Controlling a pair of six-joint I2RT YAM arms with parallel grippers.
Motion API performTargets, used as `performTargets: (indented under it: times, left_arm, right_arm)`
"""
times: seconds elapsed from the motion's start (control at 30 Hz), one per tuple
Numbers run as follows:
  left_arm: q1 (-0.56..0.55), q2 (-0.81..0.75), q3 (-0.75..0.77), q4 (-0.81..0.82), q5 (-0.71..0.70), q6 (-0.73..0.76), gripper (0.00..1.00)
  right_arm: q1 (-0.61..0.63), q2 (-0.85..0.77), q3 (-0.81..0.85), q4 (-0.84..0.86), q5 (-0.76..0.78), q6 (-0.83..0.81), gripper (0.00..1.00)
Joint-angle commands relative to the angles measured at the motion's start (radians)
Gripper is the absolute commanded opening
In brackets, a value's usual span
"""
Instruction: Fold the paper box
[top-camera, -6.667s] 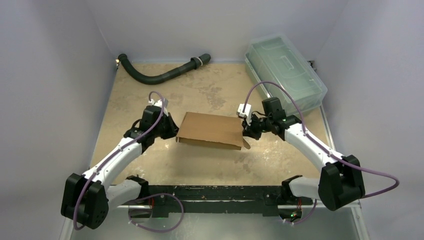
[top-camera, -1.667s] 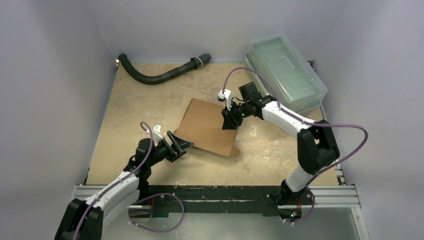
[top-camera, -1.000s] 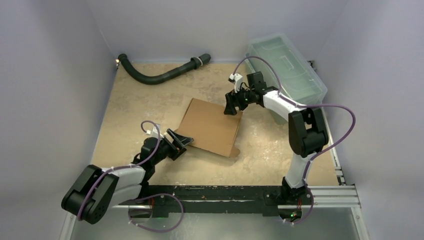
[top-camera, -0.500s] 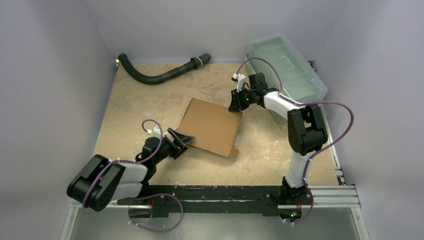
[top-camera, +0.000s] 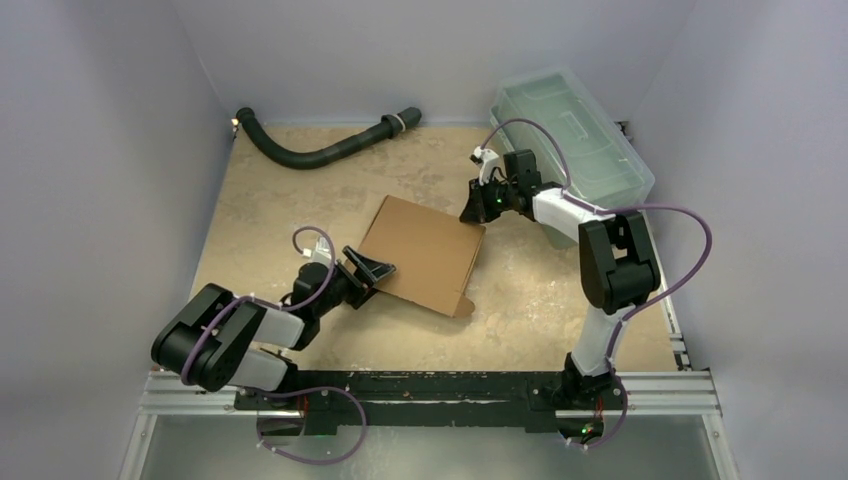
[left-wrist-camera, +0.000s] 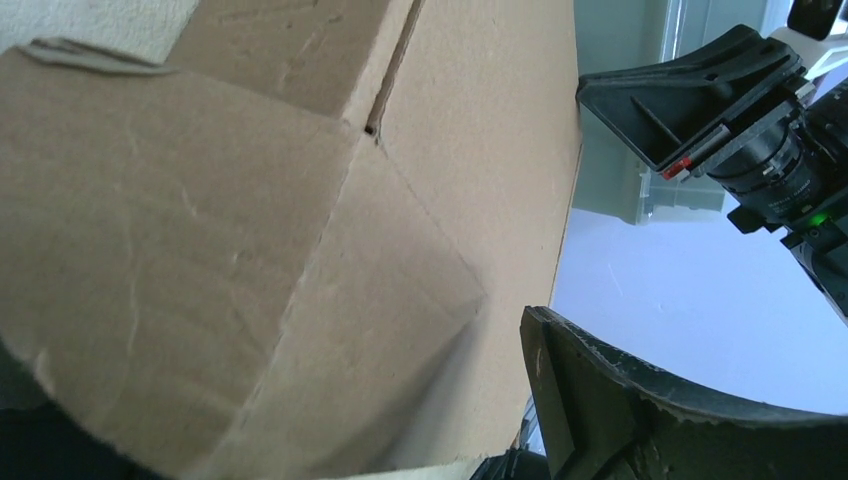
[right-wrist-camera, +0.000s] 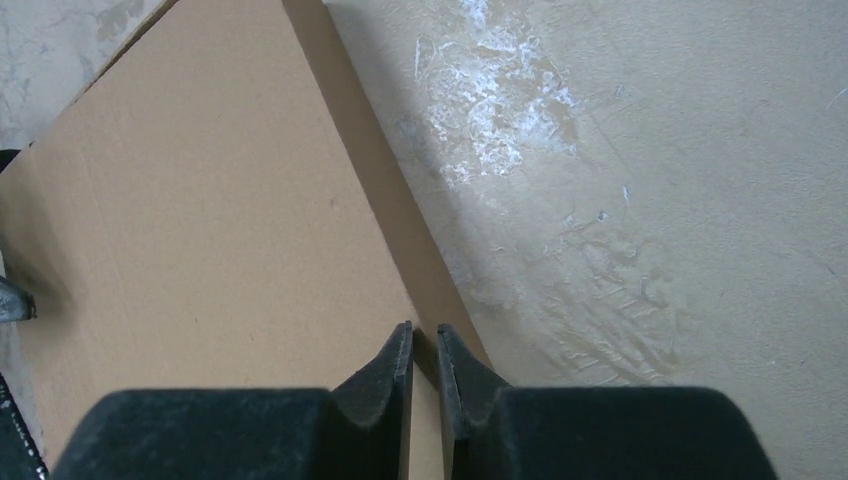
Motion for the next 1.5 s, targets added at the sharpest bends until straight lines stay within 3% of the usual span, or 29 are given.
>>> performTargets:
  times: [0.0, 0.17, 0.47, 0.83, 0.9, 1.07, 1.2, 1.3, 1.37, 1.47]
  left_arm:
    - [-0.002, 0.062, 0.043, 0.020, -0.031, 0.028, 0.87]
    - [0.000, 0.127, 0.079, 0.041, -0.038, 0.022, 0.83]
    - [0.018, 0.155, 0.103, 0.059, -0.066, 0.012, 0.65]
    - [0.056, 0.094, 0.127, 0.018, -0.052, 0.057, 0.60]
    - [0.060, 0.080, 0.125, 0.004, -0.050, 0.070, 0.61]
    - [0.084, 0.065, 0.110, -0.024, -0.026, 0.105, 0.61]
    - [0.097, 0.060, 0.106, -0.030, 0.014, 0.127, 0.61]
    - [0.102, 0.035, 0.103, -0.043, 0.038, 0.147, 0.63]
    - [0.104, 0.000, 0.105, -0.080, 0.044, 0.166, 0.65]
    - [0.108, -0.090, 0.112, -0.186, 0.040, 0.205, 0.76]
  right_arm:
    - [-0.002, -0.017, -0.026, -0.096, 0.004, -0.022, 0.15]
    - [0.000, -0.024, -0.028, -0.126, -0.011, -0.059, 0.17]
    - [0.001, 0.006, -0.003, -0.203, -0.031, -0.131, 0.23]
    - [0.004, -0.037, -0.007, -0.238, -0.035, -0.164, 0.23]
    - [0.004, -0.077, 0.001, -0.243, -0.027, -0.183, 0.27]
    - [0.003, -0.248, -0.017, -0.243, 0.009, -0.260, 0.51]
    - [0.003, -0.406, -0.066, -0.319, -0.078, -0.475, 0.68]
    - [0.003, -0.541, -0.181, -0.425, -0.210, -0.872, 0.96]
    - [0.003, -0.658, -0.312, -0.415, -0.263, -1.145, 0.99]
    - [0.006, -0.800, -0.480, -0.255, -0.298, -1.296, 0.99]
